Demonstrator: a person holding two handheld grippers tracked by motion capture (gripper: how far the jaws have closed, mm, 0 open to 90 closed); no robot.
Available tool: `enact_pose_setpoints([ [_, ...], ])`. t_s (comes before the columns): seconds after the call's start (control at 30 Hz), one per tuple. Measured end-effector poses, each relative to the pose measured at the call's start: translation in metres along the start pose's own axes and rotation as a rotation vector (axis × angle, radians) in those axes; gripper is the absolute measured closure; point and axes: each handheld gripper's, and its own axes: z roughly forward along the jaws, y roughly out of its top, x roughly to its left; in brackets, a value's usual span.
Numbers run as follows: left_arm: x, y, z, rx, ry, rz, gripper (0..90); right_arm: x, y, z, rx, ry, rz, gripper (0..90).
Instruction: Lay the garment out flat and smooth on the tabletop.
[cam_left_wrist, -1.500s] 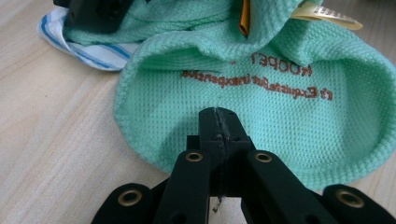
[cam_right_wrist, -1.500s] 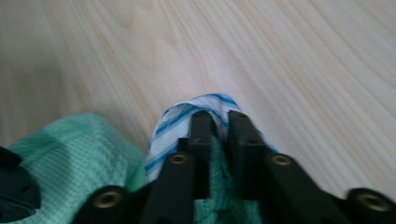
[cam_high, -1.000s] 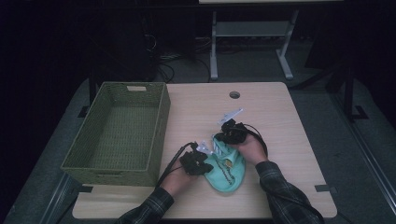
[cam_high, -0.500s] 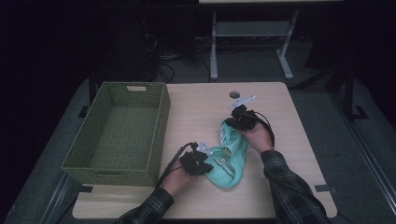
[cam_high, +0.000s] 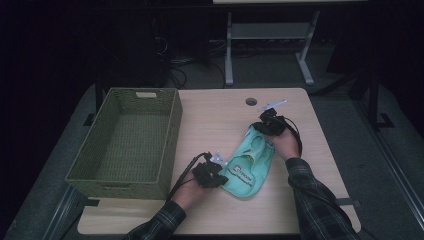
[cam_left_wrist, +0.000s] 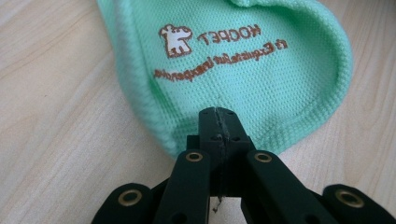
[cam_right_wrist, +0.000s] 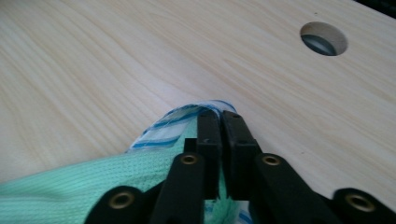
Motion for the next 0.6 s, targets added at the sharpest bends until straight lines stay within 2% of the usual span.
enact_pose_setpoints([
  [0.07, 0.001, 0.0, 0.0, 0.006, 0.0, 0.007, 89.5, 0.001, -0.001, -0.001, -0.016, 0.015, 0.007, 75.6],
  [0.2, 0.001, 0.0, -0.001, 0.018, 0.003, 0.021, 89.5, 0.001, -0.002, -0.007, -0.031, 0.037, 0.012, 72.5],
  [0.23, 0.0, 0.0, -0.001, 0.008, 0.001, 0.008, 89.5, 0.001, -0.003, -0.01, -0.037, 0.042, 0.017, 72.1],
  [0.37, 0.001, 0.0, 0.0, 0.008, -0.002, 0.01, 89.5, 0.0, -0.005, -0.022, -0.061, 0.048, 0.022, 72.1],
  [0.4, 0.002, 0.0, -0.001, 0.02, 0.001, 0.022, 89.5, -0.001, -0.006, -0.026, -0.064, 0.049, 0.023, 72.3],
  [0.47, 0.001, 0.0, -0.001, 0.006, 0.0, 0.008, 89.5, -0.003, -0.009, -0.033, -0.072, 0.05, 0.02, 73.8],
  [0.6, 0.001, 0.0, -0.001, 0.01, 0.002, 0.014, 89.5, -0.008, -0.018, -0.046, -0.084, 0.053, 0.03, 76.5],
])
